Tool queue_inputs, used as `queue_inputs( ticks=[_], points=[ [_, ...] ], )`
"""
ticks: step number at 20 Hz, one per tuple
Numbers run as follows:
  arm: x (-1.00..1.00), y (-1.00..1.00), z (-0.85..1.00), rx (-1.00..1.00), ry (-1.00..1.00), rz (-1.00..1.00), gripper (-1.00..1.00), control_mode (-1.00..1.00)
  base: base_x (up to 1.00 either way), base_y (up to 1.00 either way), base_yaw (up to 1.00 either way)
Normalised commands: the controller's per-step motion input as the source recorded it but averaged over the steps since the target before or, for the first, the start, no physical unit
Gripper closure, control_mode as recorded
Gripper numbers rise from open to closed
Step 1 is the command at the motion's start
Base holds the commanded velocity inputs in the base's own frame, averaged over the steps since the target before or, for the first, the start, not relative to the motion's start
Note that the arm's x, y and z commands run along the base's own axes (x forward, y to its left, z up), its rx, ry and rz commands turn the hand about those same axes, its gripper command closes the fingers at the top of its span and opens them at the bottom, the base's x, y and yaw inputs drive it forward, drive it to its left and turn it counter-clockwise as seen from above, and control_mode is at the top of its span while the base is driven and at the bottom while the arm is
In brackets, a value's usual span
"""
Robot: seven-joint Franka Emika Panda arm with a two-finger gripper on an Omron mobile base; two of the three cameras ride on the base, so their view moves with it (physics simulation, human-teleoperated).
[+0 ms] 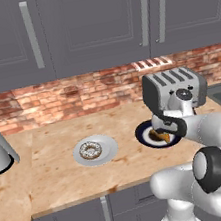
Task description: Place the pastries on the plates.
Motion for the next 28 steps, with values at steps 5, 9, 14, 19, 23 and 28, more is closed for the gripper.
queue_inputs(
  ticks=[5, 9, 14, 19, 23, 28],
  points=[
    [-0.92, 0.06, 0.15, 0.00, -0.08, 0.02, -1.00, -1.00, 0.00, 0.00, 0.00],
    [-1.00, 0.00, -0.05, 0.00, -0.16, 0.02, -1.00, -1.00, 0.00, 0.00, 0.00],
    [-1.00, -0.25, -0.06, 0.01, -0.32, 0.01, -1.00, -1.00, 0.00, 0.00, 0.00],
    [-1.00, -0.25, 0.15, 0.06, -0.67, 0.00, -1.00, -1.00, 0.00, 0.00, 0.00],
    [-0.89, -0.26, 0.25, 0.04, -0.62, -0.01, -1.00, -1.00, 0.00, 0.00, 0.00],
    [-0.52, -0.03, 0.00, 0.02, -0.19, 0.08, -1.00, -1.00, 0.00, 0.00, 0.00]
  ],
)
